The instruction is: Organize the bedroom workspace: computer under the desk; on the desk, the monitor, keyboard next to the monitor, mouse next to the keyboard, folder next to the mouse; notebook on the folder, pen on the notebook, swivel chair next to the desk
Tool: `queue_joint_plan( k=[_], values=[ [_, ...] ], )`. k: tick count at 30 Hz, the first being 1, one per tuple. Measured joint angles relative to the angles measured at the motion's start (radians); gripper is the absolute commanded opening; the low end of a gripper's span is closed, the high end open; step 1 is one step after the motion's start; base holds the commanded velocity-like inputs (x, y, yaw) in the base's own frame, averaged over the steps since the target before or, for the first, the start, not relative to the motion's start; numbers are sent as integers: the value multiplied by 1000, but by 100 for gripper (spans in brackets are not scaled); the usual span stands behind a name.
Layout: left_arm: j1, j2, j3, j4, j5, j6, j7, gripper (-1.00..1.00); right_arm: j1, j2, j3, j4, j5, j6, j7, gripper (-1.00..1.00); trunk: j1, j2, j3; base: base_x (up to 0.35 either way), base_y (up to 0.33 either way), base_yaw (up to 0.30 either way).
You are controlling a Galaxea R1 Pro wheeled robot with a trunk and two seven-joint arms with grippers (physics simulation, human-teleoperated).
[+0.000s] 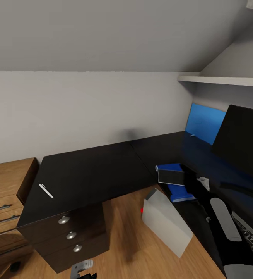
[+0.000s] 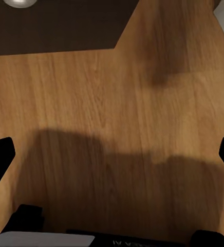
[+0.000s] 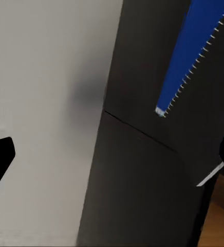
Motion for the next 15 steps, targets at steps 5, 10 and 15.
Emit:
queue_joint_plan(
  k=[5, 10, 15],
  values=[
    [0, 0, 0, 0, 0, 0, 0, 100, 0, 2, 95, -76, 163, 175, -62, 100, -19, 35, 16, 0, 0, 0],
    [0, 0, 0, 0, 0, 0, 0, 100, 0, 2, 179, -167, 248, 286, -142, 100, -38, 70, 31, 0, 0, 0],
    [0, 0, 1, 0, -1, 0, 0, 100, 0, 2, 189, -185, 258, 282, -107, 100, -58, 105, 47, 0, 0, 54]
  ],
)
